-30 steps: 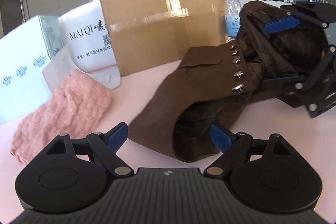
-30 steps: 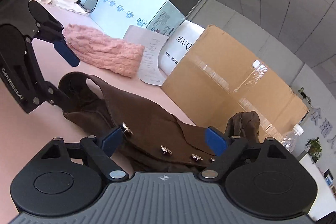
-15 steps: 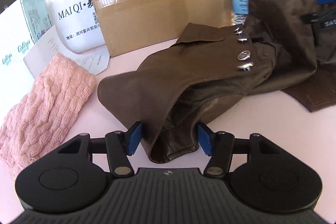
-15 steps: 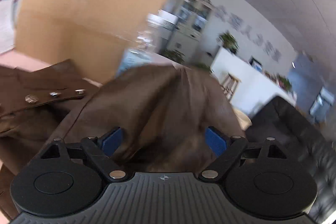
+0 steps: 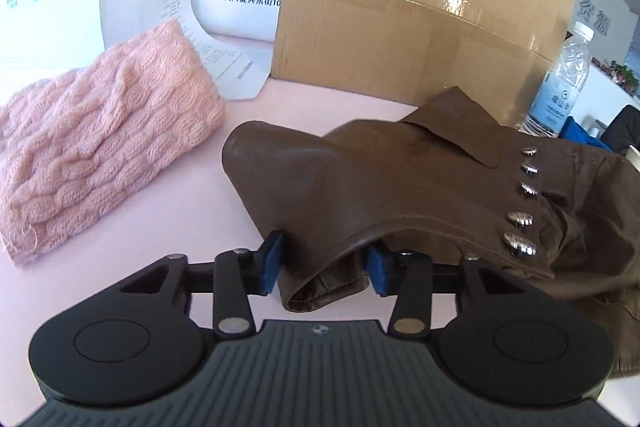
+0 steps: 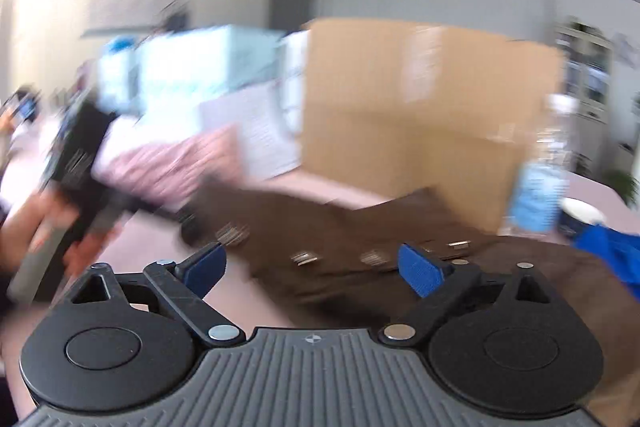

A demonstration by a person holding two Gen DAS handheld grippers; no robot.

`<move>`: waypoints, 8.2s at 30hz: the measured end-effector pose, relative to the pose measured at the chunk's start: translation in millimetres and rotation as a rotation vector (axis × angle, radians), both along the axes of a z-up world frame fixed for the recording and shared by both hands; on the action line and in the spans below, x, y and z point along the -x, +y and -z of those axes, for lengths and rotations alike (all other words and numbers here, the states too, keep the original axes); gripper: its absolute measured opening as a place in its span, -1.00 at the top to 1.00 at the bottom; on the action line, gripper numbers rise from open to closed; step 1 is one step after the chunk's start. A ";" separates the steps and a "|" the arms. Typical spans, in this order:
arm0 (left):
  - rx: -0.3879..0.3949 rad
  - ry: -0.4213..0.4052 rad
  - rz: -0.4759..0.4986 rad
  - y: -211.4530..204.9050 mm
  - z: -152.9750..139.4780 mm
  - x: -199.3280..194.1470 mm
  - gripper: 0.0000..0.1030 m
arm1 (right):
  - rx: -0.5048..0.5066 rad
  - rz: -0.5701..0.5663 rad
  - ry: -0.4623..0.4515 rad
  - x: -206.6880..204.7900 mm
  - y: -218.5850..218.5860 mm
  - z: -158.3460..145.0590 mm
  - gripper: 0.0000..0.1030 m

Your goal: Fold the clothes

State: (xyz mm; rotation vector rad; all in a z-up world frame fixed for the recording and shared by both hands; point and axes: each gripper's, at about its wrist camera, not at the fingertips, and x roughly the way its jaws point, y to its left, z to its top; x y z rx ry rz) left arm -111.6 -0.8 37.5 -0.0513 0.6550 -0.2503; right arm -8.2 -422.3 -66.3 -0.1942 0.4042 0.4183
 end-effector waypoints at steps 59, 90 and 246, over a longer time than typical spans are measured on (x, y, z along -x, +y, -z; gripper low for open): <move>-0.010 -0.472 0.154 14.8 -64.7 -93.6 -0.24 | -0.146 -0.172 0.234 16.4 101.9 8.9 0.88; 0.095 0.104 0.203 3.7 23.7 -40.6 -0.65 | -0.239 0.347 -0.090 -20.7 -97.5 31.9 -1.00; -0.272 0.029 0.385 109.0 1.4 61.6 -0.63 | -0.001 0.091 0.296 59.3 -42.0 -17.9 -0.57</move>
